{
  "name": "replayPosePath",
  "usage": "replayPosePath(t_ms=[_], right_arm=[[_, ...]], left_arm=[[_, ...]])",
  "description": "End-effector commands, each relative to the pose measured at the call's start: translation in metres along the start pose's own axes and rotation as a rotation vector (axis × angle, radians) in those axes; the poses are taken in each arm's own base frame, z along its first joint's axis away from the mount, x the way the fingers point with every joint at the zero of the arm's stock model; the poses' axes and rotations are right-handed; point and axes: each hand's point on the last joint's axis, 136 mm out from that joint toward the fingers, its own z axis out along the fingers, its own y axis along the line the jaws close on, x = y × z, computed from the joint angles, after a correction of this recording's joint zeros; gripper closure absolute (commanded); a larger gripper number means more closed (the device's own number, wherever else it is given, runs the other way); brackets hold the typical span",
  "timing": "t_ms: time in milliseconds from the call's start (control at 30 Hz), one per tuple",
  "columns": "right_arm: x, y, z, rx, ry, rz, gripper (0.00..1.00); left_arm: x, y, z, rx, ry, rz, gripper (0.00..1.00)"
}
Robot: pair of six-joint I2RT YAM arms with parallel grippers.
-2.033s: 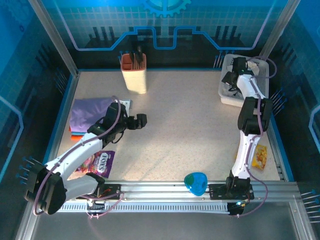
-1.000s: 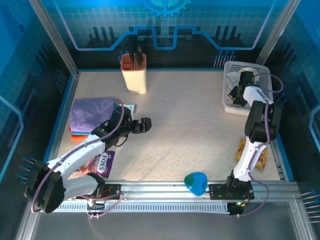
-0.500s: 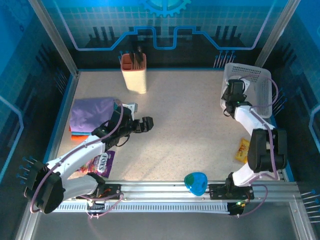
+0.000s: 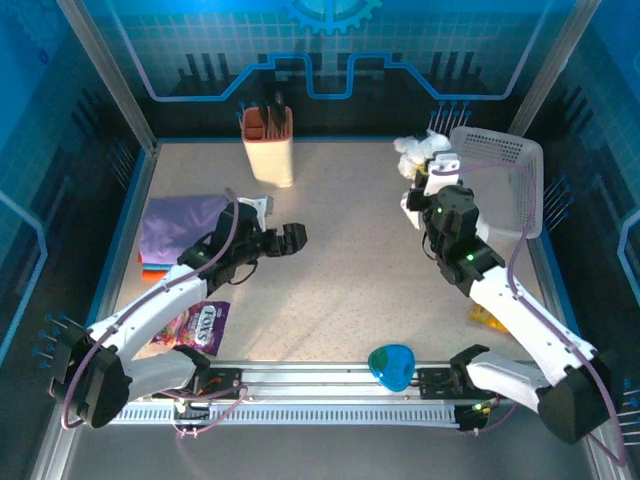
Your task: Fold and stack the t-shirts
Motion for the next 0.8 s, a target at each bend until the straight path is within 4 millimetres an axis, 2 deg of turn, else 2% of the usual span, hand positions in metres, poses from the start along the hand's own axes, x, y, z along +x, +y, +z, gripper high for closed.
replayPosePath(t_ms=[0,67,100,133,167,200,233,267,300,367,433,533,633,767], right_arm=[[0.013,0.051,-0.022,-0.239,0.093,-0.004,1.00],[0.036,0.070,-0.031,-0.321,0.174,0.027,1.00],[0.057,0.079,-0.036,-0.355,0.228,0.045,0.96],[0.073,0.090,-0.041,-0.405,0.268,0.054,0.86],[0.088,0.095,-0.044,-0.424,0.304,0.054,0.66],[0.105,0.095,-0.045,-0.414,0.345,0.052,0.36],[0.120,0.089,-0.045,-0.377,0.387,0.049,0.17],[0.131,0.080,-0.044,-0.328,0.415,0.051,0.04],[0.140,0.070,-0.043,-0.281,0.434,0.060,0.00],[0.150,0.050,-0.042,-0.203,0.459,0.094,0.00],[0.159,0.026,-0.038,-0.108,0.480,0.172,0.00],[0.183,-0.011,-0.035,0.033,0.575,0.333,0.00],[0.212,-0.034,-0.029,0.124,0.672,0.442,0.00],[0.245,-0.048,-0.015,0.166,0.762,0.551,0.01]], left_arm=[[-0.012,-0.002,-0.014,0.005,0.005,-0.018,0.01],[-0.016,0.004,-0.022,-0.017,-0.010,-0.013,0.01],[-0.017,0.007,-0.025,-0.026,-0.017,-0.013,0.01],[-0.017,0.010,-0.027,-0.034,-0.021,-0.012,0.01],[-0.016,0.012,-0.029,-0.043,-0.020,-0.012,0.01],[-0.014,0.015,-0.030,-0.053,-0.017,-0.011,0.01],[-0.012,0.017,-0.031,-0.060,-0.009,-0.009,0.01],[-0.009,0.019,-0.031,-0.065,0.000,-0.007,0.01],[-0.006,0.020,-0.030,-0.067,0.012,-0.008,0.01],[0.003,0.023,-0.028,-0.066,0.037,-0.011,0.01],[0.010,0.026,-0.025,-0.066,0.052,-0.017,0.02],[0.022,0.027,-0.018,-0.059,0.073,-0.045,0.07],[0.036,0.021,-0.008,-0.057,0.100,-0.049,0.10],[0.057,0.015,0.007,-0.060,0.158,-0.049,0.15]])
